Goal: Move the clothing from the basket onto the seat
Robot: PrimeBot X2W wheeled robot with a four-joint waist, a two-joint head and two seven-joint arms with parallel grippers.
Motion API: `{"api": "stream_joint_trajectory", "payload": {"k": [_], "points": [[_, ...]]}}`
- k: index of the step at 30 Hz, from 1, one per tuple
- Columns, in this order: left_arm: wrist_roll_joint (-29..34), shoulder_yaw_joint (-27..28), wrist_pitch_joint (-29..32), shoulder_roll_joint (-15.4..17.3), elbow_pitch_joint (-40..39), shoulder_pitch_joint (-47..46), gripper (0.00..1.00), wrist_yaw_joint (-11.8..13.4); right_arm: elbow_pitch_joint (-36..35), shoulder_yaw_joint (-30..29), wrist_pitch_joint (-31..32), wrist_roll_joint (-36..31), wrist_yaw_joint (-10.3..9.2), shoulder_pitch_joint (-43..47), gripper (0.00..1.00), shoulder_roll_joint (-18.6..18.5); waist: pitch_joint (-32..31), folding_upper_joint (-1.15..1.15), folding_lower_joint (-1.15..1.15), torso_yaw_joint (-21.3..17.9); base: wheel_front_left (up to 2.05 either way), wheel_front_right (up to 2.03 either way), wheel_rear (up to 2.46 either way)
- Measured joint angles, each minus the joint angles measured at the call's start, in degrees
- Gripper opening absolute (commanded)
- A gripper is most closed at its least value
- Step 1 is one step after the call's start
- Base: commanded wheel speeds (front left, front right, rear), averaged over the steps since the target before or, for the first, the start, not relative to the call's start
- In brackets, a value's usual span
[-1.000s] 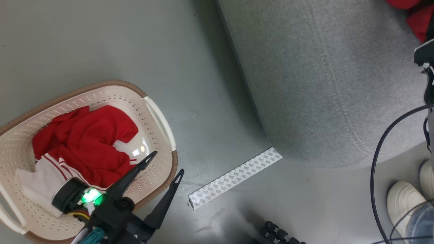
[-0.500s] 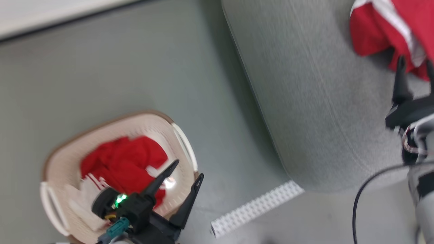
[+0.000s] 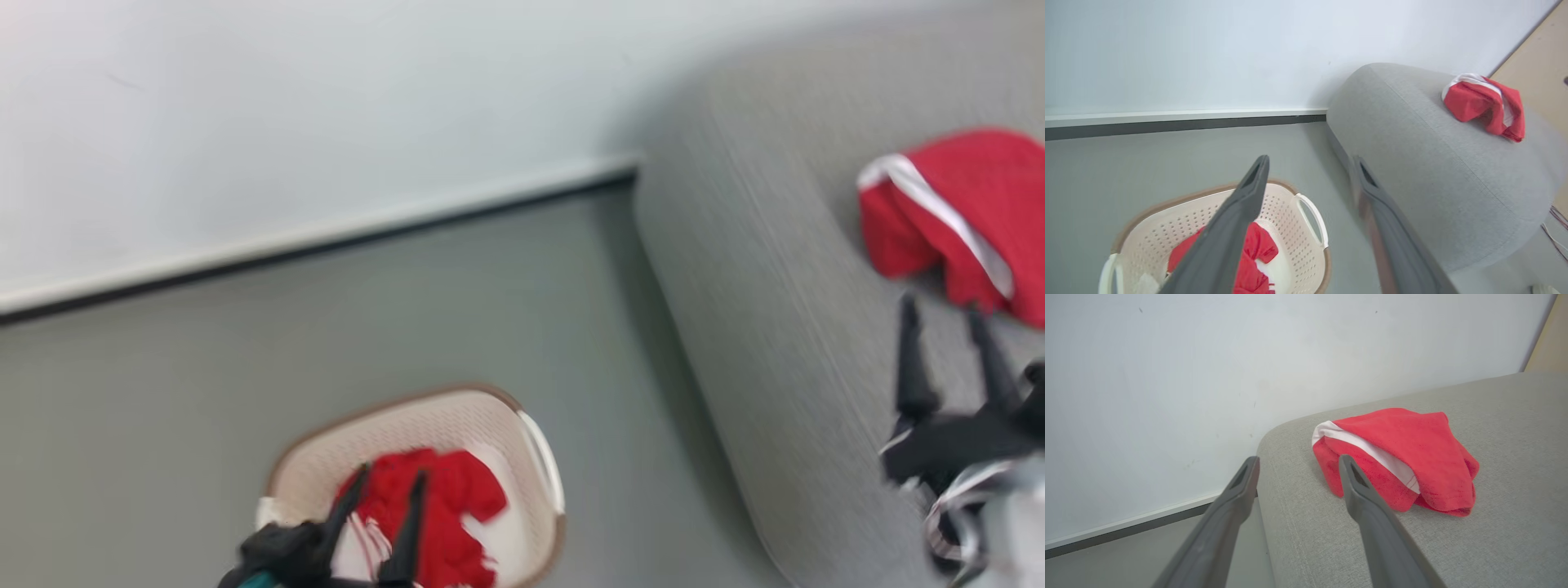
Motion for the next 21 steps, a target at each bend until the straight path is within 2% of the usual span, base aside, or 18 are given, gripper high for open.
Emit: {"api": "stream_joint_trajectory", "payload": {"k": [4, 7, 8, 13, 17, 18, 21], "points": [[1.14, 4.14, 0.0, -0.42, 2.03, 1.71, 1.0, 1.75, -6.56, -0.92, -0.32, -1.77, 0.0, 5.39, 1.0, 5.39, -3.82, 0.0, 0.0, 3.83, 0.0, 0.0, 0.0], [2.99, 6.09, 0.0, -0.22, 2.49, 2.35, 1.0, 1.87, -9.62, -0.8, -0.86, -1.71, 0.0, 9.05, 1.0, 9.71, -6.1, 0.0, 0.01, 6.96, 0.0, 0.0, 0.0], [2.99, 6.09, 0.0, -0.22, 2.49, 2.35, 1.0, 1.87, -9.62, -0.8, -0.86, -1.71, 0.0, 9.05, 1.0, 9.71, -6.1, 0.0, 0.01, 6.96, 0.0, 0.0, 0.0], [5.84, 9.04, 0.0, 1.31, 2.65, 3.74, 1.0, 1.36, -11.41, 1.11, -1.08, -3.03, 0.0, 13.81, 1.0, 11.93, -9.53, 0.0, 0.01, 11.8, 0.0, 0.0, 0.0], [7.94, 11.71, 0.0, 2.2, 2.07, 4.83, 1.0, 0.74, -11.01, 0.31, -1.02, -3.0, 0.0, 16.63, 1.0, 12.24, -12.04, 0.01, 0.02, 14.88, 0.0, 0.0, 0.0], [7.92, 12.81, 0.0, 1.86, 1.57, 5.34, 1.0, 0.59, -10.87, 0.22, -1.1, -3.64, 0.0, 17.14, 1.0, 12.23, -12.7, 0.01, 0.02, 15.46, 0.0, 0.0, 0.0], [7.79, 18.3, -0.01, -0.3, -0.86, 8.29, 1.0, -1.93, -11.17, -0.12, -1.76, -8.03, 0.0, 17.99, 1.0, 12.28, -14.94, 0.01, 0.02, 17.09, 0.0, 0.0, 0.0]]}}
